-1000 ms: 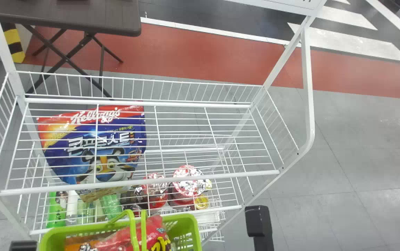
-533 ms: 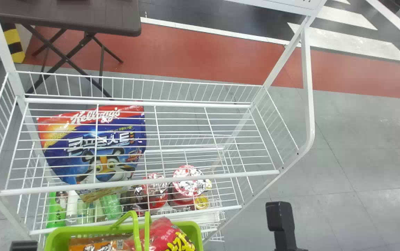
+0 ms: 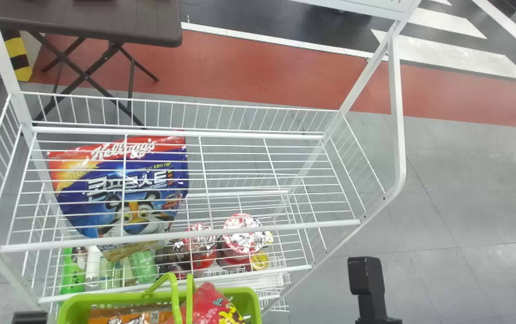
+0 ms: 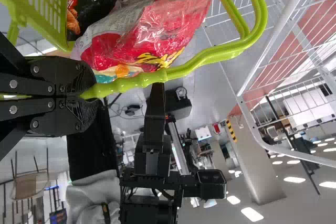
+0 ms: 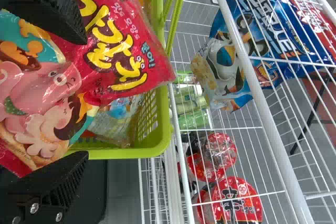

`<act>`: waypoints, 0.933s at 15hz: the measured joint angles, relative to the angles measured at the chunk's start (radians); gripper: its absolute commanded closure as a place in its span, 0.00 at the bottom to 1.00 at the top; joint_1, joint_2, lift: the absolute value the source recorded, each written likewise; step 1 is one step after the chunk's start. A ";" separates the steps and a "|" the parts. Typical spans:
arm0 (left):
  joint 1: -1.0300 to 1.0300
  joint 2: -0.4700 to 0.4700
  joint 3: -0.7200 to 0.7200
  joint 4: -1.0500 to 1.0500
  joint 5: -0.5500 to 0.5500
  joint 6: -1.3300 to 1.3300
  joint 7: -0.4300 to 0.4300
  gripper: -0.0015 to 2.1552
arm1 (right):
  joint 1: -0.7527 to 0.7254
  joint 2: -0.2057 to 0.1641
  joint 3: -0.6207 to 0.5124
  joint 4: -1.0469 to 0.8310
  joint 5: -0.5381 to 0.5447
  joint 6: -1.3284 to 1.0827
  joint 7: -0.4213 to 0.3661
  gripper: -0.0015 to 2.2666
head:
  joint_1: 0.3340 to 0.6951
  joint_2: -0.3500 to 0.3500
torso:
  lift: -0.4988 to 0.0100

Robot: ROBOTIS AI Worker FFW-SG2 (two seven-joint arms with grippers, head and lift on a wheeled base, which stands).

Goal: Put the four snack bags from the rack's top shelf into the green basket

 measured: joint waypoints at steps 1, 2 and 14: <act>0.000 0.000 0.000 0.000 0.000 -0.001 0.000 1.00 | 0.001 0.001 -0.008 -0.012 -0.001 -0.011 0.001 0.03 | 1.00 0.00 | 0.98; 0.000 0.000 0.000 0.000 0.000 -0.001 0.000 1.00 | 0.004 0.003 -0.017 -0.024 0.000 -0.067 0.005 0.02 | 1.00 0.00 | 0.98; 0.000 0.006 -0.004 0.000 0.001 0.001 -0.002 0.99 | 0.066 0.022 0.284 0.083 0.453 -1.286 -0.198 0.03 | 1.00 0.00 | 0.98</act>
